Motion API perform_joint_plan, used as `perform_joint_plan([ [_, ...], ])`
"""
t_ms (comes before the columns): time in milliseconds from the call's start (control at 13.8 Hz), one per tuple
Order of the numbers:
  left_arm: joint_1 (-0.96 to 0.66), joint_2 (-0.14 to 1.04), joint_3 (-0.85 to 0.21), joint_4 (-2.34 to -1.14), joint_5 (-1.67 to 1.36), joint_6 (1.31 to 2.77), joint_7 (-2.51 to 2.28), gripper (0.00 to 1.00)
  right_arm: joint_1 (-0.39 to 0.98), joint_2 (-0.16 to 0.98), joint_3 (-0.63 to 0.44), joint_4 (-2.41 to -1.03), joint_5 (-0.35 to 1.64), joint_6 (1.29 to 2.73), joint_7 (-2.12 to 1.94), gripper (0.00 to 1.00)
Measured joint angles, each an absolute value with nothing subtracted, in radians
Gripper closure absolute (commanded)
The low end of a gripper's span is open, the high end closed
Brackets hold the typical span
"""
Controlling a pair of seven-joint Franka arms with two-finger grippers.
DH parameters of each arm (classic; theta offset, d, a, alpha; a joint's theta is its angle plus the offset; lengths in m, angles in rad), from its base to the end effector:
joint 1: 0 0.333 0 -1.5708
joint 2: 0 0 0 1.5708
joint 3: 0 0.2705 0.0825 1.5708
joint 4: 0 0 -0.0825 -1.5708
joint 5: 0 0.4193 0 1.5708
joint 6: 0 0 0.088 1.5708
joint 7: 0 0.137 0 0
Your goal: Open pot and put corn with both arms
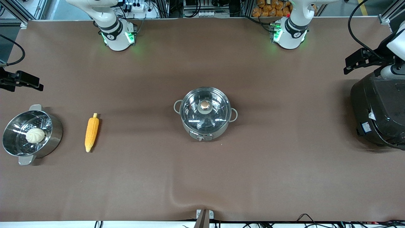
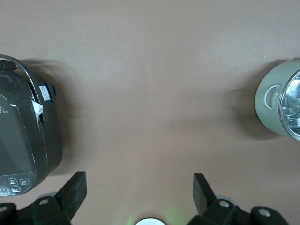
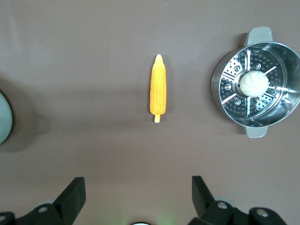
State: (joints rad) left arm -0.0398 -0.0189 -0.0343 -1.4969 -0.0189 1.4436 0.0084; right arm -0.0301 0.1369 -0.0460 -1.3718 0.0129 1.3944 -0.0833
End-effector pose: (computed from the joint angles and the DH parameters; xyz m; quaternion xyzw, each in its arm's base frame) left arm 0.5687 -0.0452 0.5861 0.9989 -0.0423 -0.0175 0.0085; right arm 0.6023 -0.0423 0.5520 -0.9984 -0.0044 0.0566 0.0078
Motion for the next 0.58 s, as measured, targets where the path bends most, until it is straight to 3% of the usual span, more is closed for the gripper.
perform_joint_plan([
  [580, -0.039, -0.023, -0.032, -1.497, -0.019, 1.444, 0.008, 0.0, -0.03, 0.137, -0.048, -1.372, 0.013, 1.44, -0.083, 0.0],
])
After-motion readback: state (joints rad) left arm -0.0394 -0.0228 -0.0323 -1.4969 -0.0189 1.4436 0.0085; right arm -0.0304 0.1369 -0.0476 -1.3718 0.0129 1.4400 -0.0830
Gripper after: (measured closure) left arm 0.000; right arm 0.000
